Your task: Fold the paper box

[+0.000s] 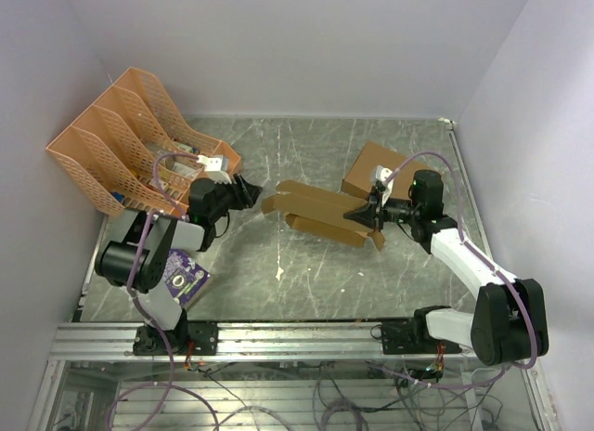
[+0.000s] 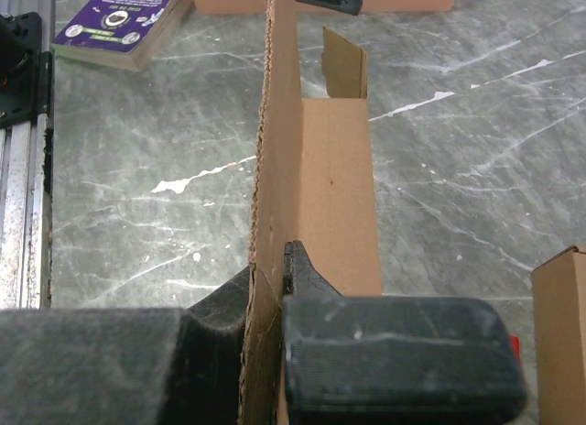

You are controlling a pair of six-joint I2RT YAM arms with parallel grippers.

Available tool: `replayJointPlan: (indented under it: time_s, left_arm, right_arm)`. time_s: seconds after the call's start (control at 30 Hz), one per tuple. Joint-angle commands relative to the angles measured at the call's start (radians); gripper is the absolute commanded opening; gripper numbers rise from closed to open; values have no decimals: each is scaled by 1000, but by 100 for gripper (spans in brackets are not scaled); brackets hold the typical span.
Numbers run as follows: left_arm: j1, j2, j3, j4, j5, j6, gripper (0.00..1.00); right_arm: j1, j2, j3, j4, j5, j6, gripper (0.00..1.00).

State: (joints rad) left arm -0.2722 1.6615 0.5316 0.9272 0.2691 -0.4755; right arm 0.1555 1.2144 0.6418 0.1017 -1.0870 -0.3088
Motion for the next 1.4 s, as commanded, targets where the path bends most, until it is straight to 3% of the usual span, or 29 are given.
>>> replayJointPlan:
  time_s: [0.0,0.2,0.53,1.13,1.37]
  left_arm:
    - [-21,78,54,81,17,20,63]
    - [-44,163,100,109,80,33,61]
    - [-61,235,17,382,268,-7,60]
    - [-80,288,-61,555,351,-42,60]
    - [-96,304,-75,597,326,-61,68]
  right_arm:
    - [-12,12,18,-19,-4,23,0]
    - [-14,17,21,-16,-5,26,0]
    - [-18,14,13,12,-7,54,0]
    - [-22,14,7,-3,-2,46,0]
    - [-22,14,7,-3,1,47,0]
